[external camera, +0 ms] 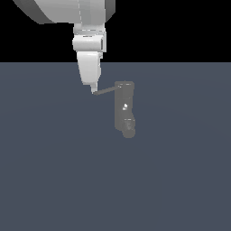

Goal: Turn on the faucet by rotating a designated handle.

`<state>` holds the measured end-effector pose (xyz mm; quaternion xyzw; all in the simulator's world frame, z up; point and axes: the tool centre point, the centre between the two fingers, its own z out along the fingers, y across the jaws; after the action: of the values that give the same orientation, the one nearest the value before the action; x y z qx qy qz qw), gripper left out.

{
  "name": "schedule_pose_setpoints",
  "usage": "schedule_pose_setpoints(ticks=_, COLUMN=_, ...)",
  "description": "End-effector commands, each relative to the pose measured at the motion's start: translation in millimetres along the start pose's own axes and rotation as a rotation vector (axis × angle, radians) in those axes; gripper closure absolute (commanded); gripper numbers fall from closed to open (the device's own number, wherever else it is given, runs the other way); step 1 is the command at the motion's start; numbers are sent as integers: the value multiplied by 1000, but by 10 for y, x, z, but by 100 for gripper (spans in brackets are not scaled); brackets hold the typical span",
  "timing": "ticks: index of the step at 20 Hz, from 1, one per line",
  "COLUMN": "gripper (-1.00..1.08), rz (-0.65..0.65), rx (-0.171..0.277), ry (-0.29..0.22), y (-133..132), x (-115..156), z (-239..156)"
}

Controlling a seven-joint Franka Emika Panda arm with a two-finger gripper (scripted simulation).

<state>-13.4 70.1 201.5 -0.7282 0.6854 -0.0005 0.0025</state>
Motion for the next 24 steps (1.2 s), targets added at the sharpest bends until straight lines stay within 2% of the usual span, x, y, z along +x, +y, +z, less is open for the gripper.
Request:
schedule_pose_setpoints(ticks=1, gripper=108, rz=10, rx=-2, ry=3, y=72, x=126, z=0)
schedule_pose_setpoints(ticks=20, gripper=108, rz=8, rx=-4, ry=3, y=580, x=607, z=-6)
schedule_pose_setpoints(ticks=22, gripper=108, rz=0, rx=-2, ry=2, y=540, x=539, z=-6)
schedule_pose_setpoints(ticks=24, gripper=108, rz=1, rx=-2, ry=2, y=540, x=664, z=-6)
